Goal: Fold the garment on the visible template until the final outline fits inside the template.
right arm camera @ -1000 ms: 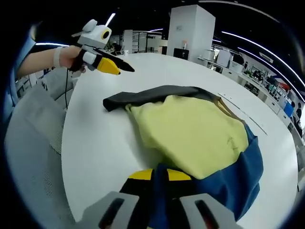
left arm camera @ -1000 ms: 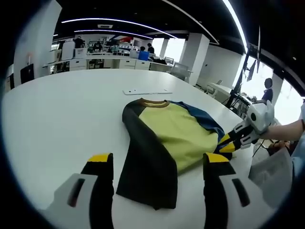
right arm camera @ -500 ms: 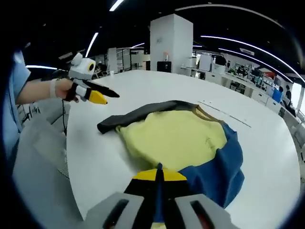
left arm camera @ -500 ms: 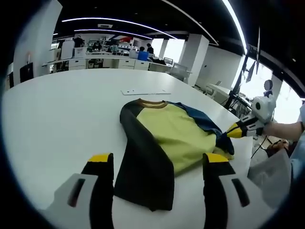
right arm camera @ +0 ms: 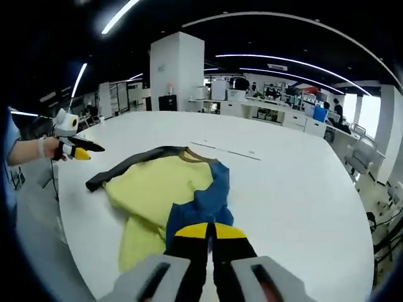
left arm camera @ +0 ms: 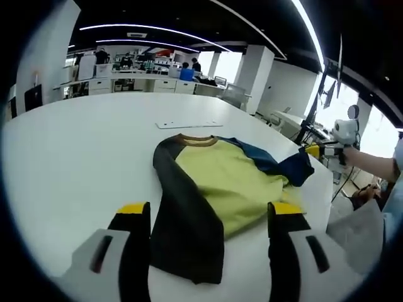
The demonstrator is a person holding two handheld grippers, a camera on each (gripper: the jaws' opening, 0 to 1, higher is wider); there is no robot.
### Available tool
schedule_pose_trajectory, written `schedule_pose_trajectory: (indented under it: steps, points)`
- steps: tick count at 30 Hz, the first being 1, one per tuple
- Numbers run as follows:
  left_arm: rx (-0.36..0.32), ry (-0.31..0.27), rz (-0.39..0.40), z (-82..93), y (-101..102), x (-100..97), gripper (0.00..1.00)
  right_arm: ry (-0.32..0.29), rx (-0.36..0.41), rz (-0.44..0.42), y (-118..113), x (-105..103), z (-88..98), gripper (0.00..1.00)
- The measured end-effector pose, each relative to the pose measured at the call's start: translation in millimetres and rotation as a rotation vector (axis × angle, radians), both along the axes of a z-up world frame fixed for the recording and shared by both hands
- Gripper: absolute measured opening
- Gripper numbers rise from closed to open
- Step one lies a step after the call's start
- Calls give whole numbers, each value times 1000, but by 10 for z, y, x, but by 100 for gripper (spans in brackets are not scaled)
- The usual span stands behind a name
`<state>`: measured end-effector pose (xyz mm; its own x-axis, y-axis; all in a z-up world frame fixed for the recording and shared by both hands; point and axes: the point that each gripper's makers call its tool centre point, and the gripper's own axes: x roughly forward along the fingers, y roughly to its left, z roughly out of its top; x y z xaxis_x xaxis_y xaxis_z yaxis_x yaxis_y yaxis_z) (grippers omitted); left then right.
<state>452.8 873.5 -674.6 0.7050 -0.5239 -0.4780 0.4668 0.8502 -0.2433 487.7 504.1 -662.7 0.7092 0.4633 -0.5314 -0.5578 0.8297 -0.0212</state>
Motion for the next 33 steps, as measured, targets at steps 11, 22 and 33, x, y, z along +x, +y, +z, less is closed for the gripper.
schedule_pose_trajectory:
  steps: [11, 22, 33]
  points:
    - [14, 11, 5, -3, -19, 27, 73, -6, -77, -136, -723, 347, -78, 0]
    - [24, 9, 18, 35, -31, 124, 74, -6, -172, -198, -1230, 730, -126, 0]
    - [52, 26, 3, -20, -25, 180, 74, 5, -196, -306, -1580, 1096, -183, 0]
